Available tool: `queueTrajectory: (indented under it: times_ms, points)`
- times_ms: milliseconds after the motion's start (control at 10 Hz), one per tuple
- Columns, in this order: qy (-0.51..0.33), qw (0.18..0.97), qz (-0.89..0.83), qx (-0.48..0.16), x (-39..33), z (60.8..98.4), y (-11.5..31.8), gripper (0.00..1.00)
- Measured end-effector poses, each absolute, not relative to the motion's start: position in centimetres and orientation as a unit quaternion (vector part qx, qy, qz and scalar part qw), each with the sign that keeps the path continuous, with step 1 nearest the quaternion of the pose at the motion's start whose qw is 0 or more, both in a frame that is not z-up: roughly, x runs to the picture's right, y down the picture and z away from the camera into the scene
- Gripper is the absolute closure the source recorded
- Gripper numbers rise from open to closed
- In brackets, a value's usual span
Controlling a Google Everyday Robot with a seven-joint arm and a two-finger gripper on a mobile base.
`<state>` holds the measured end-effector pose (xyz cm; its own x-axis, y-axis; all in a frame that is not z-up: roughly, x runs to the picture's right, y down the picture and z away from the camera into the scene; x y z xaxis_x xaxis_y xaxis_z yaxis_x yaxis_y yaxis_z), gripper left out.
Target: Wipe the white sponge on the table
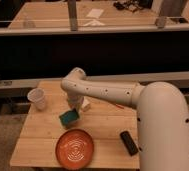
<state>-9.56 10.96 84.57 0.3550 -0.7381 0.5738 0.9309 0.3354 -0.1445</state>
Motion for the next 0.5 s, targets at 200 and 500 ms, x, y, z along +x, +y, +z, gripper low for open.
queueTrajectory:
  times_ms: [200, 500]
  points:
    - [-0.209, 0.790, -0.527, -0.231, -9.55, 84.59, 10.92, 0.96]
    - [-0.210, 0.790, -0.528, -0.232, -9.48, 84.53, 11.06, 0.96]
